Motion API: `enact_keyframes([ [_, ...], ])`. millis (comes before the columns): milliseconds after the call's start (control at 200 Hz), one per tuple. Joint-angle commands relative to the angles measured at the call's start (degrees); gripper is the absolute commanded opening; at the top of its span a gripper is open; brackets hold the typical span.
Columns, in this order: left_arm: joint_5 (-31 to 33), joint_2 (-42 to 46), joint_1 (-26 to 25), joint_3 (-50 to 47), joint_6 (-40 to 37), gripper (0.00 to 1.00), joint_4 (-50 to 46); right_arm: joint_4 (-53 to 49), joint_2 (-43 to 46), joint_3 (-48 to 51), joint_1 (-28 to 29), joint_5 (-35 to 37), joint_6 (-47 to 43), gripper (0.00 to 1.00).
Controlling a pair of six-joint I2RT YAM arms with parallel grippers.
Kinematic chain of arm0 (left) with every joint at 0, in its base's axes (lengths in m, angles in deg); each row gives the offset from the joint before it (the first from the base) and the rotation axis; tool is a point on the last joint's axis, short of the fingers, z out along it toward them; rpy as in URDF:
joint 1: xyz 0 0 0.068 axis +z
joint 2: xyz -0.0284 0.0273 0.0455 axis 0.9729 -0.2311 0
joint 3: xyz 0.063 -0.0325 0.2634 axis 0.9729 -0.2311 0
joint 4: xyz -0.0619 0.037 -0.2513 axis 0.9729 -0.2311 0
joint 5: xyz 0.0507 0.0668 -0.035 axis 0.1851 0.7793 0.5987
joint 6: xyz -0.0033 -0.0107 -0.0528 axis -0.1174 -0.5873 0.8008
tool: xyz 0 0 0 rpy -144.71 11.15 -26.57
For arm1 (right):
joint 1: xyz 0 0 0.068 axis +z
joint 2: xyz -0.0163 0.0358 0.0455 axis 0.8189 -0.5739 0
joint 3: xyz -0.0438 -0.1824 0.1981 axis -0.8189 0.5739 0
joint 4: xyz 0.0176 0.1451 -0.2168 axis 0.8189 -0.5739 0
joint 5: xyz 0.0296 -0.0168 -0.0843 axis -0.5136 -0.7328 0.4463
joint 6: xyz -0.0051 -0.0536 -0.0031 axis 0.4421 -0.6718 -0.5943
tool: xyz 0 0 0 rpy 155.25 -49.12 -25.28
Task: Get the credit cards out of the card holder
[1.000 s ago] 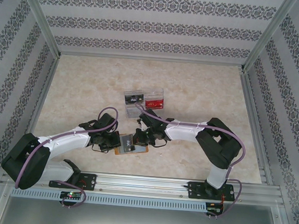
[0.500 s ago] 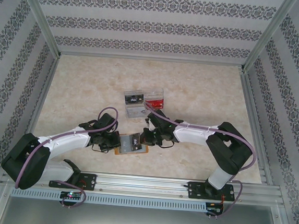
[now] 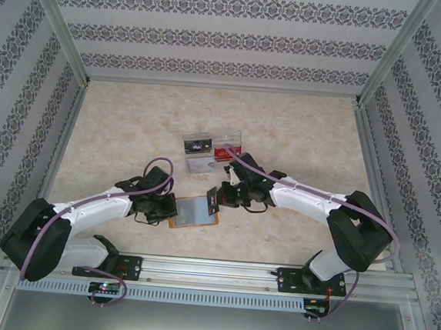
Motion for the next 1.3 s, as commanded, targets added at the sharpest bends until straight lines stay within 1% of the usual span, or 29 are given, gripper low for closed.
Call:
enact_keyframes([
  [0, 2.1, 3.5, 0.6, 3.9, -1.6, 0.03, -4.8, -9.0, 2.8, -6.5, -0.5, 4.9, -9.3, 0.03],
  [30, 2.5, 4.3, 0.6, 4.8, -1.8, 0.05, -5.6, -10.4, 3.1, -7.6, -0.4, 5.9, -11.0, 0.02],
  [80, 3.6, 5.8, 0.7, 6.3, -2.2, 0.12, -7.2, -13.0, 3.6, -10.3, -0.3, 8.4, -14.4, 0.01],
  [165, 6.1, 8.1, 0.8, 8.9, -2.7, 0.32, -10.5, -17.1, 3.8, -14.8, -0.3, 12.1, -20.9, 0.0],
  [175, 6.5, 8.4, 0.9, 9.1, -2.8, 0.36, -10.9, -17.5, 3.7, -15.3, -0.2, 12.7, -21.6, 0.0],
  [225, 8.5, 9.6, 1.0, 10.5, -2.7, 0.64, -13.4, -19.0, 3.3, -17.9, 0.2, 15.6, -25.9, 0.0],
  [260, 9.7, 10.4, 1.2, 11.3, -3.0, 0.78, -14.9, -19.5, 2.9, -19.6, 0.7, 17.6, -29.2, 0.0],
  [335, 12.1, 12.3, 1.6, 13.2, -3.7, 0.97, -18.0, -20.1, 1.5, -23.1, 1.7, 20.8, -36.7, 0.0],
  [360, 13.1, 12.9, 1.8, 13.7, -3.9, 1.0, -19.1, -20.1, 1.0, -24.3, 2.2, 22.2, -38.7, 0.0],
  [520, 18.0, 17.7, 2.7, 16.2, -5.3, 1.0, -24.1, -20.5, -5.5, -32.2, 5.3, 31.2, -54.5, 0.0],
  [655, 19.3, 20.8, 3.5, 17.5, -7.0, 1.0, -26.4, -22.9, -13.0, -39.6, 7.3, 37.9, -66.6, 0.0],
  [759, 20.6, 22.4, 3.9, 18.4, -7.8, 1.0, -28.8, -22.7, -17.3, -43.3, 8.1, 41.1, -73.9, 0.0],
  [914, 21.9, 24.8, 4.3, 18.8, -8.4, 0.99, -31.2, -20.9, -21.0, -45.9, 8.2, 43.2, -81.1, 0.0],
  [1019, 22.5, 25.9, 4.5, 18.8, -8.4, 1.0, -32.1, -18.2, -23.0, -45.3, 8.7, 46.7, -86.6, 0.0],
  [1234, 24.3, 26.9, 4.9, 19.1, -8.8, 1.0, -33.9, -13.1, -25.2, -44.2, 9.2, 48.9, -94.6, 0.0],
  [1299, 24.2, 26.9, 5.1, 19.2, -9.0, 1.0, -34.2, -12.1, -25.7, -44.3, 9.2, 48.6, -96.1, 0.0],
])
